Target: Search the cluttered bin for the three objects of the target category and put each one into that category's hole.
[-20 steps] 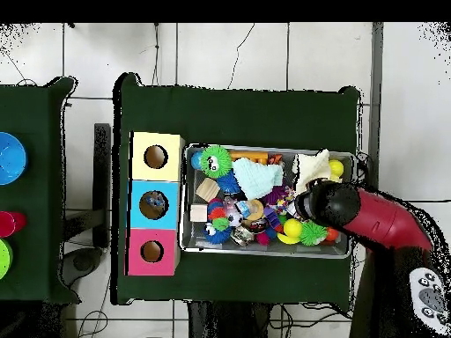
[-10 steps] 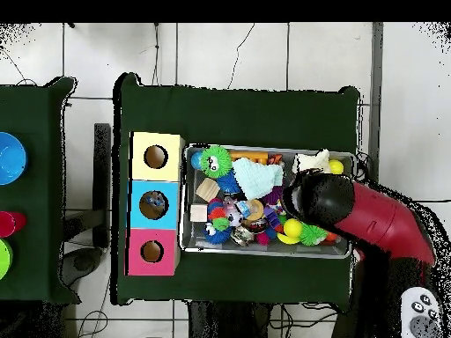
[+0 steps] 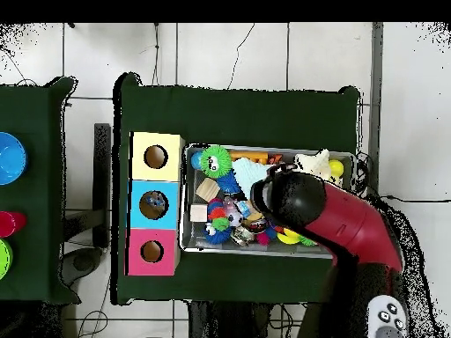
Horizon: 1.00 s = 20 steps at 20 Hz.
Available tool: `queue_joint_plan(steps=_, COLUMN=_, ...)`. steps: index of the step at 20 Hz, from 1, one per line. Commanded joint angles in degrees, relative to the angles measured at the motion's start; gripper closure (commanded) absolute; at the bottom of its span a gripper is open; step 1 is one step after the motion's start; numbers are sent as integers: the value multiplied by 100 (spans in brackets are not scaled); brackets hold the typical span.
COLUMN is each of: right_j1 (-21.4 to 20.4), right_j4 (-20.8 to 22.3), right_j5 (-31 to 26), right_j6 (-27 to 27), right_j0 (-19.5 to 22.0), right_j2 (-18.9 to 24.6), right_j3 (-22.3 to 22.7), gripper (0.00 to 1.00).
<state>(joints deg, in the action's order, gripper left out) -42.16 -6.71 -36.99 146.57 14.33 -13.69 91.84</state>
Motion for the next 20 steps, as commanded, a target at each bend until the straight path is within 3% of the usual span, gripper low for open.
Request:
queue_joint_plan(steps=1, right_j1=367, right_j4=-1033, right_j5=1131, right_j6=2108, right_j0=-297, right_j2=240, right_j3=1402, gripper=0)
queue_joint_plan(steps=7, right_j1=554, right_j4=-1559, right_j5=1504, right_j6=2214, right_j0=-582, right_j2=174, right_j3=1548, gripper=0)
queue_joint_plan(steps=13, right_j1=703, right_j4=-1608, right_j5=1700, right_j6=1725, right_j0=-389, right_j2=258, right_j3=1549, gripper=0)
queue_joint_plan(steps=20, right_j1=692, right_j4=-1710, right_j5=1933, right_j6=1553, right_j0=-211, right_j2=433, right_j3=1750, gripper=0)
